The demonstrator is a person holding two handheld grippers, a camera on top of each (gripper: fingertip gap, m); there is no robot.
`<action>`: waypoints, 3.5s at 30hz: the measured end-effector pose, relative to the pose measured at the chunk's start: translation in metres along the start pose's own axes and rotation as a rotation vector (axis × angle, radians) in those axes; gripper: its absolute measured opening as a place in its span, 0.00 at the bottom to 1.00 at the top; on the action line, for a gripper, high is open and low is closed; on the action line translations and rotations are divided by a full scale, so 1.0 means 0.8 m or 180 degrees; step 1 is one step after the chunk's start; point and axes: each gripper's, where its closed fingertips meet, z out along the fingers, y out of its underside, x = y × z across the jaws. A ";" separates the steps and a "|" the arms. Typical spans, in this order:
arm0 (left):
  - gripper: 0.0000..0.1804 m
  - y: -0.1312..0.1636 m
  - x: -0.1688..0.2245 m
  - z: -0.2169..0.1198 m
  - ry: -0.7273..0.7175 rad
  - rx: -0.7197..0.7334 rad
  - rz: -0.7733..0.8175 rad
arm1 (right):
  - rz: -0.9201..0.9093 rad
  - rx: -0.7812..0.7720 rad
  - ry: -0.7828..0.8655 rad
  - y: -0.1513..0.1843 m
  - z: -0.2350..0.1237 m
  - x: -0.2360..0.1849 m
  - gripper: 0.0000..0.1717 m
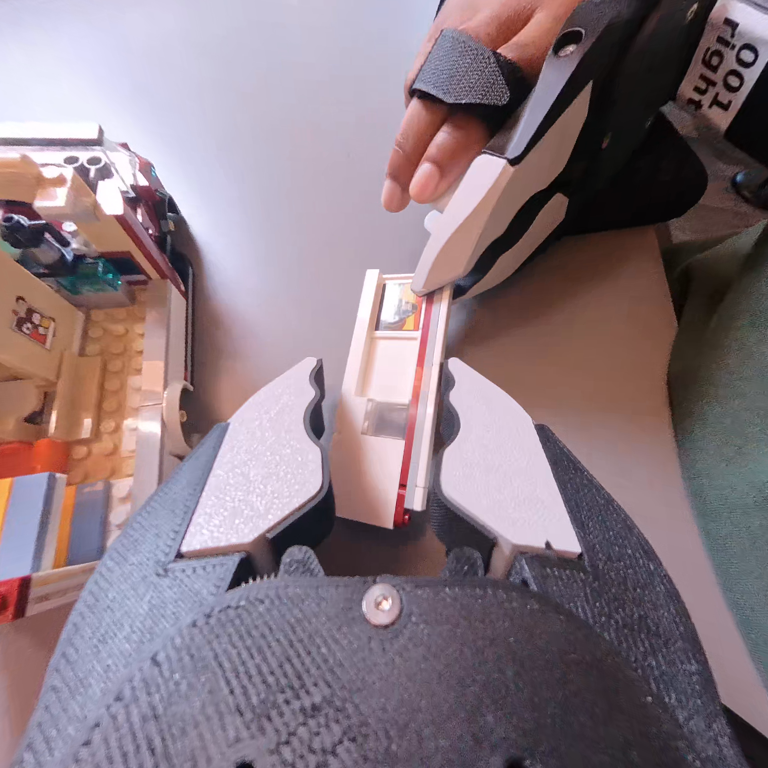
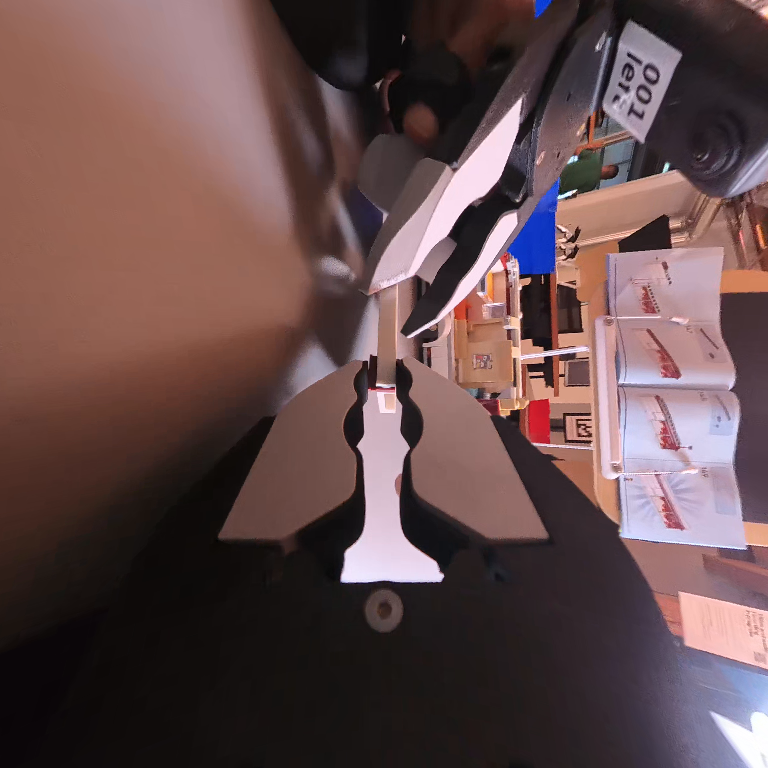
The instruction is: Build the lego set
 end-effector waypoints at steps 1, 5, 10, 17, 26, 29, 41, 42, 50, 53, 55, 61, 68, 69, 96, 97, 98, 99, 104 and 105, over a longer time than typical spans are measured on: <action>0.29 0.000 0.000 0.000 -0.0011 -0.0017 0.0009 | 0.0100 -0.0017 -0.0068 0.002 0.001 -0.001 0.07; 0.19 0.001 0.003 0.000 -0.0071 -0.0066 0.0152 | 0.1243 0.0015 -0.0633 0.007 0.000 -0.007 0.16; 0.17 0.003 0.007 0.000 -0.0137 -0.0126 0.0393 | 0.2679 0.0030 -0.1439 0.014 -0.002 0.005 0.28; 0.24 0.006 0.007 0.002 -0.0245 -0.0157 0.0574 | 0.2675 -0.0334 -0.2259 0.019 0.014 -0.015 0.34; 0.26 0.017 0.003 0.003 -0.0324 -0.0397 0.0504 | 0.2278 -0.0452 -0.2487 0.018 0.018 -0.021 0.26; 0.25 0.017 0.005 0.003 -0.0320 -0.0441 0.0541 | 0.2236 -0.0464 -0.2437 0.016 0.016 -0.022 0.26; 0.25 0.017 0.006 0.003 -0.0326 -0.0470 0.0585 | 0.2270 -0.0425 -0.2439 0.010 0.019 -0.023 0.28; 0.25 0.017 0.008 0.004 -0.0309 -0.0463 0.0598 | 0.2269 -0.0388 -0.2465 0.006 0.021 -0.023 0.26; 0.37 0.023 0.009 -0.008 -0.0285 -0.0426 0.0729 | 0.2320 -0.0486 -0.2474 0.011 0.016 -0.025 0.26; 0.35 0.030 0.007 -0.019 -0.0310 -0.0451 0.0748 | 0.2327 -0.0539 -0.2400 0.018 0.007 -0.026 0.26; 0.30 0.031 0.005 -0.020 -0.0330 -0.0444 0.0736 | 0.2331 -0.0523 -0.2370 0.017 0.001 -0.028 0.26; 0.25 0.032 0.010 -0.018 -0.0206 -0.0484 0.0687 | 0.2311 -0.0471 -0.2326 0.014 0.000 -0.029 0.26; 0.25 0.033 0.012 -0.017 -0.0191 -0.0511 0.0675 | 0.2307 -0.0469 -0.2495 0.011 0.003 -0.030 0.26; 0.25 0.033 0.012 -0.017 -0.0187 -0.0513 0.0673 | 0.2312 -0.0473 -0.2518 0.011 0.003 -0.031 0.26; 0.19 0.004 -0.004 -0.043 0.0101 0.0151 0.0005 | 0.2445 0.0102 -0.1989 0.013 0.007 0.017 0.05; 0.17 0.009 -0.011 -0.040 -0.0074 0.0054 0.0139 | 0.2599 0.0154 -0.2169 0.013 0.007 0.018 0.05; 0.14 0.013 -0.015 -0.038 -0.0207 -0.0012 0.0275 | 0.2756 0.0184 -0.2289 0.014 0.008 0.021 0.05; 0.08 0.015 -0.018 -0.037 -0.0306 -0.0031 0.0367 | 0.2889 0.0183 -0.2374 0.017 0.012 0.023 0.05; 0.05 0.017 -0.025 -0.040 -0.0329 0.0012 0.0220 | 0.3106 0.0251 -0.2421 0.023 0.023 0.028 0.05; 0.05 0.017 -0.027 -0.040 -0.0349 0.0018 0.0242 | 0.3060 0.0240 -0.2380 0.023 0.023 0.026 0.07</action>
